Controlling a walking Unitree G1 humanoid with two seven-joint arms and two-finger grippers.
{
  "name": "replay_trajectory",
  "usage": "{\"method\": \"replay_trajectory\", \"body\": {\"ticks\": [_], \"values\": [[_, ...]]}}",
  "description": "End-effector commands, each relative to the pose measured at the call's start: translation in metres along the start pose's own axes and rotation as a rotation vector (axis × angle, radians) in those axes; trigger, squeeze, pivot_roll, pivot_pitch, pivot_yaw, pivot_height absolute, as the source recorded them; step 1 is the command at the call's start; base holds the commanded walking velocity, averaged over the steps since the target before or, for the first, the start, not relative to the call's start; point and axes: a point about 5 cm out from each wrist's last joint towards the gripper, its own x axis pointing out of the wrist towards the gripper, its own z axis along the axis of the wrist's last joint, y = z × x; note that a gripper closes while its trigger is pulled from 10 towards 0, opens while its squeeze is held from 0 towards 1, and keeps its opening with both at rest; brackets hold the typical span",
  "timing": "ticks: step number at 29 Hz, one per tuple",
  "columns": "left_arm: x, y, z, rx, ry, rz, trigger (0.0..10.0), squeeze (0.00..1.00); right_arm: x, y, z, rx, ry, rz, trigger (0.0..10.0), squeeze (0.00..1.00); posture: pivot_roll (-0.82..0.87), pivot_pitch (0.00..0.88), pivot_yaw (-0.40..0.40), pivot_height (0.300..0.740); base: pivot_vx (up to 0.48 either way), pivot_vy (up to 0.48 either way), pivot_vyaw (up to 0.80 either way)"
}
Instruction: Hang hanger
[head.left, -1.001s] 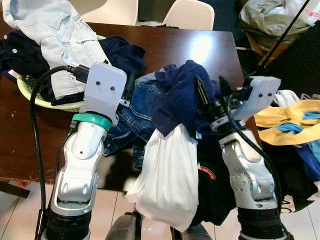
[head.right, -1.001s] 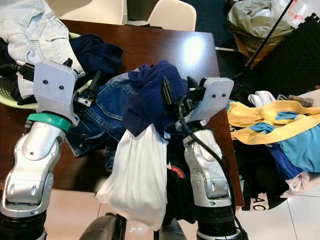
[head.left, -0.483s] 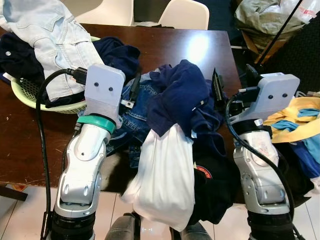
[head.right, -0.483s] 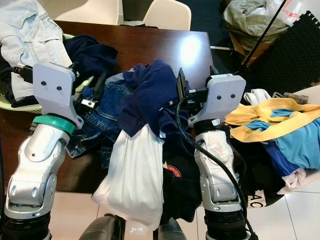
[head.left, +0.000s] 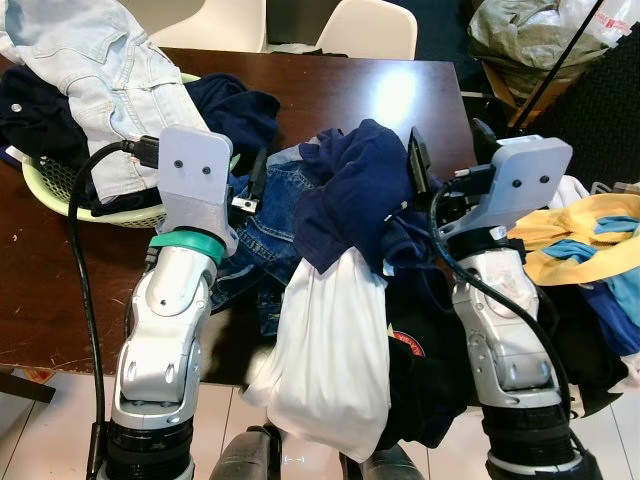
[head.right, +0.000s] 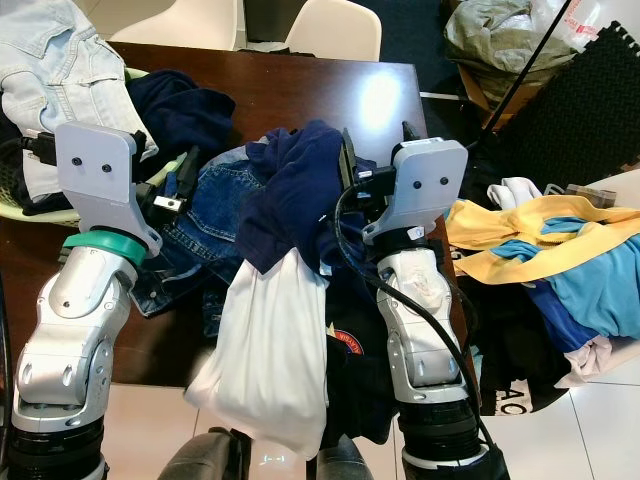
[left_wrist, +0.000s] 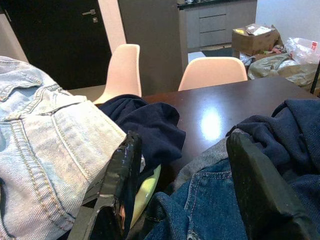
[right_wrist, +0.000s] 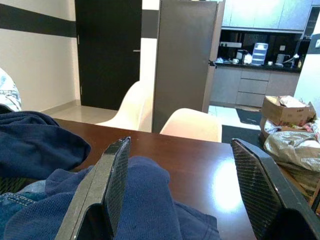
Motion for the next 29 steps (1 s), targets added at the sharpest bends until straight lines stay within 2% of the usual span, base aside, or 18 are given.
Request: {"method": "replay_trajectory", "body": {"ticks": [1,29], "values": [[-0.0006,-0.0020,-0.0047,0.010,0.015,-0.005,10.0,0.00,-0.0036,0.0007,-0.0030,-0.008,0.012,-0.005,10.0,0.00,0.03,0.130,0.069,0.740,-0.266,0.000,0.00],[0.0018,-0.0035,-0.0024,0.000,0.005,0.005,10.0,0.00,-0.0010,0.0018,-0.0092,-0.019,0.014,0.013,10.0,0.00,0.02,0.113,0.057,0.740,-0.359,0.000,0.00]]}}
